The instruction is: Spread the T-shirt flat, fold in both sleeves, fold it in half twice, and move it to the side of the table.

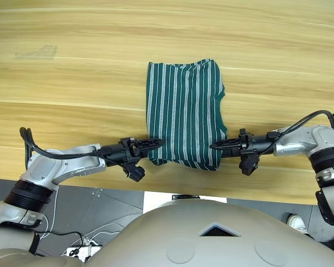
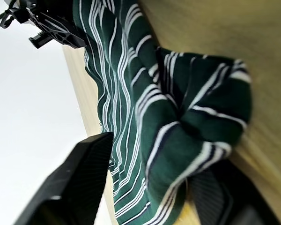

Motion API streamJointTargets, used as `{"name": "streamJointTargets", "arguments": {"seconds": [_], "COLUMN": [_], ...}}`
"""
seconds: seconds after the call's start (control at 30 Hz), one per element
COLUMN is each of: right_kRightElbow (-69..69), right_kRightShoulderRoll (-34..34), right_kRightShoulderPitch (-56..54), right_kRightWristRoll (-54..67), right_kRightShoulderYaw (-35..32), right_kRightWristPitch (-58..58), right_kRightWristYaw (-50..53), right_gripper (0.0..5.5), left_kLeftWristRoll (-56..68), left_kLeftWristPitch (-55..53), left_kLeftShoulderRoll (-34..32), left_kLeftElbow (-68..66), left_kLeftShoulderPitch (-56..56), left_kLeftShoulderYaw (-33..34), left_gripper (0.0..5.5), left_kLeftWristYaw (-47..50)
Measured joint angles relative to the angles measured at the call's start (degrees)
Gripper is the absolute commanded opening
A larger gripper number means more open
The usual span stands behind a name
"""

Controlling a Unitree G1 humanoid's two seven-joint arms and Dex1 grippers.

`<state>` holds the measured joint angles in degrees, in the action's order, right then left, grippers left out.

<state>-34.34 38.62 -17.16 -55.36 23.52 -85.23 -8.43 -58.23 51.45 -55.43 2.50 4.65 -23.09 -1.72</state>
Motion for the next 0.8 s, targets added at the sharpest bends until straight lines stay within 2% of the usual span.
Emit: {"name": "streamJointTargets", "arguments": {"seconds": [0.13, 0.2, 0.4, 0.57, 0.67, 0.8], "right_kRightElbow": [0.4, 1.0, 0.9, -1.5, -4.0, 6.3], "right_kRightShoulderRoll": [0.0, 0.3, 0.3, 0.4, 1.6, 5.0], "right_kRightShoulderPitch": [0.1, 0.1, -0.1, -1.0, -1.7, 1.8], "right_kRightWristRoll": [0.1, 0.2, 0.2, 4.6, 20.0, 41.6], "right_kRightShoulderYaw": [0.7, 0.7, 1.5, 3.9, 7.5, 10.6], "right_kRightWristPitch": [0.6, 0.7, 1.5, 2.9, 10.9, 28.2], "right_kRightWristYaw": [0.9, 1.5, 2.4, 0.7, -11.0, -30.9], "right_gripper": [0.20, 0.01, 0.00, 0.00, 0.00, 0.00], "left_kLeftWristRoll": [-0.1, -0.1, -0.3, 1.1, 11.7, 35.9], "left_kLeftWristPitch": [0.0, -0.1, 0.0, -0.3, -4.0, -15.4], "left_kLeftShoulderRoll": [-0.2, -0.3, -1.2, -1.3, -1.3, -1.3], "left_kLeftElbow": [-0.6, -0.9, -0.7, -0.6, -0.9, 3.6], "left_kLeftShoulderPitch": [0.1, 0.1, 0.0, 0.2, 2.0, 6.9], "left_kLeftShoulderYaw": [-0.7, -1.1, -1.6, -1.4, 0.1, 2.2], "left_gripper": [1.27, 0.98, 0.31, 0.22, 0.22, 0.22], "left_kLeftWristYaw": [0.0, 0.0, 0.0, -1.2, -6.5, -20.0]}}
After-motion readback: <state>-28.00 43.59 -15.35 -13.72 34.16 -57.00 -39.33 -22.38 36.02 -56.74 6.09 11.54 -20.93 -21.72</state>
